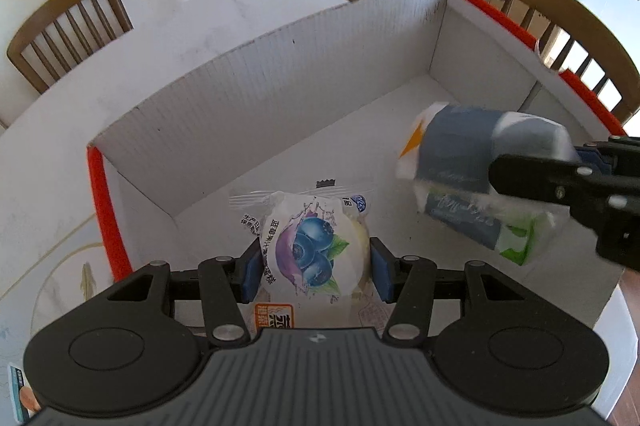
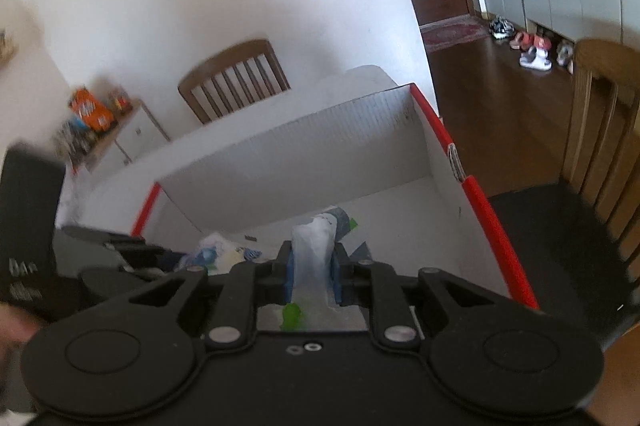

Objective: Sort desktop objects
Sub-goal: 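Lower both items into the red box and open both grippers, then withdraw both tools from the box back to the table pile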

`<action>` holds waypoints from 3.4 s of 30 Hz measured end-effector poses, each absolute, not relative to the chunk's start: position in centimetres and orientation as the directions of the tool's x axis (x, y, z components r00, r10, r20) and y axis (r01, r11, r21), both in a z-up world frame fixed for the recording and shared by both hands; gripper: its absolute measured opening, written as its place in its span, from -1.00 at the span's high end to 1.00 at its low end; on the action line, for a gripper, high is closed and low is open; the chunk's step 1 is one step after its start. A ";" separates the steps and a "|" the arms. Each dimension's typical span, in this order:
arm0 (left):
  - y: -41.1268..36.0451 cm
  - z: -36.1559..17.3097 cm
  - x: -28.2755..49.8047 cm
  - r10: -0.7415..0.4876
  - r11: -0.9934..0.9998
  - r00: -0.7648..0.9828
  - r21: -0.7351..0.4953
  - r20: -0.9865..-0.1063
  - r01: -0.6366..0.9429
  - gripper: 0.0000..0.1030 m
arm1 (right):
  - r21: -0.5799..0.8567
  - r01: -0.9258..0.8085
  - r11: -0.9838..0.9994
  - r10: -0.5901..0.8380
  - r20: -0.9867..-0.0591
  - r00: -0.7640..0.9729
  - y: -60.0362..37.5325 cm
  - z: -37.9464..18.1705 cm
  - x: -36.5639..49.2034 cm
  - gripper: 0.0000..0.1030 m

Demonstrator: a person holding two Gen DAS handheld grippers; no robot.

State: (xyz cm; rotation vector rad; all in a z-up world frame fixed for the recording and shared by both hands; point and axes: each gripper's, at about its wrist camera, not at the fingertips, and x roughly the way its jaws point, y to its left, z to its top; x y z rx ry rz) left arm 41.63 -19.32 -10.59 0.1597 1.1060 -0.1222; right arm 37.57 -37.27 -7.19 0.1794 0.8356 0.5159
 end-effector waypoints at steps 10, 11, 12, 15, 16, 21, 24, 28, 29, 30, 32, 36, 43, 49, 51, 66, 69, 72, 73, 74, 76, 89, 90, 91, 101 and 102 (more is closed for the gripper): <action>-19.1 -10.9 42.2 -0.030 0.986 0.408 0.040 -0.912 0.163 -0.03 | 0.146 -0.419 0.896 0.375 -0.754 0.540 -35.1 -8.0 38.2 0.51; -18.9 -10.8 42.2 -0.034 0.987 0.409 0.034 -0.912 0.158 -0.03 | 0.127 -0.426 0.896 0.365 -0.759 0.540 -34.8 -8.0 38.2 0.48; -18.8 -10.7 42.2 -0.040 0.988 0.408 0.025 -0.912 0.153 -0.04 | 0.110 -0.433 0.895 0.355 -0.764 0.539 -34.6 -8.1 38.3 0.47; -18.7 -10.5 42.2 -0.055 0.987 0.417 0.014 -0.907 0.160 -0.14 | 0.081 -0.455 0.887 0.348 -0.765 0.542 -34.4 -8.2 38.4 0.24; -18.7 -10.4 42.2 -0.058 0.986 0.420 0.013 -0.906 0.164 -0.17 | 0.082 -0.466 0.881 0.356 -0.764 0.539 -34.3 -8.2 38.4 0.20; -18.7 -9.8 42.1 -0.063 0.986 0.439 0.013 -0.896 0.167 -0.19 | 0.026 -0.516 0.856 0.357 -0.753 0.553 -33.6 -7.5 37.7 -0.15; -18.5 -9.1 41.9 -0.068 0.986 0.462 0.013 -0.884 0.169 -0.19 | -0.012 -0.543 0.840 0.363 -0.731 0.578 -33.5 -6.7 37.2 -0.28; -18.3 -8.0 41.1 -0.074 0.986 0.497 0.011 -0.865 0.167 -0.19 | -0.003 -0.565 0.825 0.387 -0.725 0.569 -33.5 -5.8 37.2 -0.28; -18.3 -7.7 40.8 -0.076 0.986 0.505 0.009 -0.860 0.164 -0.19 | 0.006 -0.568 0.823 0.396 -0.723 0.566 -33.6 -5.6 37.2 -0.28; -18.1 -7.3 40.4 -0.078 0.987 0.514 0.007 -0.854 0.160 -0.19 | 0.014 -0.569 0.822 0.402 -0.721 0.564 -33.6 -5.5 37.1 -0.28; -18.0 -6.6 39.6 -0.085 0.988 0.530 -0.002 -0.844 0.155 -0.19 | 0.031 -0.572 0.820 0.417 -0.718 0.558 -33.8 -5.1 37.0 -0.28; -17.8 -5.7 38.1 -0.101 0.988 0.551 -0.021 -0.828 0.150 -0.19 | 0.056 -0.580 0.812 0.442 -0.709 0.550 -34.0 -4.4 36.6 -0.28; -17.0 -4.3 35.2 -0.120 0.990 0.588 -0.051 -0.800 0.132 -0.19 | 0.082 -0.604 0.793 0.481 -0.693 0.537 -33.8 -3.3 35.6 -0.28; -15.2 -3.3 32.4 -0.120 0.992 0.626 -0.074 -0.771 0.100 -0.19 | 0.072 -0.642 0.764 0.509 -0.678 0.530 -32.5 -2.4 34.3 -0.28; -14.7 -2.9 31.2 -0.112 0.993 0.644 -0.070 -0.757 0.091 -0.19 | 0.070 -0.652 0.755 0.518 -0.673 0.528 -32.0 -2.1 33.8 -0.28; -7.6 -1.5 23.3 -0.050 0.998 0.706 -0.059 -0.707 0.012 -0.19 | 0.090 -0.700 0.709 0.569 -0.658 0.492 -27.0 -0.7 29.2 -0.32; -6.3 -1.8 22.0 -0.047 0.998 0.709 -0.054 -0.704 0.012 -0.26 | 0.094 -0.705 0.703 0.574 -0.661 0.484 -25.4 -0.8 28.2 -0.32; -5.1 -2.0 21.0 -0.049 0.998 0.709 -0.054 -0.704 0.016 -0.27 | 0.097 -0.706 0.702 0.572 -0.668 0.477 -24.0 -0.9 27.2 -0.33; -4.7 -2.1 20.6 -0.050 0.998 0.709 -0.052 -0.704 0.018 -0.27 | 0.099 -0.706 0.702 0.571 -0.670 0.474 -23.6 -1.0 26.9 -0.33; -4.3 -2.3 20.3 -0.050 0.999 0.709 -0.049 -0.704 0.022 -0.27 | 0.099 -0.705 0.703 0.569 -0.674 0.472 -23.1 -1.1 26.5 -0.33; -3.6 -2.6 19.6 -0.053 0.999 0.708 -0.043 -0.705 0.032 -0.32 | 0.096 -0.702 0.706 0.563 -0.677 0.474 -22.4 -1.2 26.0 -0.33; 1.0 -4.8 15.4 -0.075 0.997 0.696 -0.046 -0.714 0.060 -0.63 | 0.108 -0.686 0.720 0.550 -0.691 0.469 -18.5 -2.4 22.9 -0.49; 1.3 -5.0 15.2 -0.071 0.997 0.697 -0.043 -0.713 0.059 -0.64 | 0.107 -0.684 0.722 0.547 -0.694 0.468 -18.4 -2.5 22.7 -0.50; 1.6 -5.2 15.0 -0.068 0.998 0.698 -0.039 -0.713 0.057 -0.64 | 0.108 -0.682 0.723 0.544 -0.697 0.467 -18.1 -2.7 22.5 -0.51; 4.3 -7.7 14.1 -0.018 1.000 0.677 -0.001 -0.736 0.025 -0.67 | 0.118 -0.661 0.741 0.527 -0.712 0.463 -15.3 -4.8 21.7 -0.69; 4.5 -8.1 14.1 -0.012 1.000 0.674 0.003 -0.738 0.021 -0.67 | 0.113 -0.661 0.742 0.522 -0.717 0.463 -15.0 -5.0 21.7 -0.69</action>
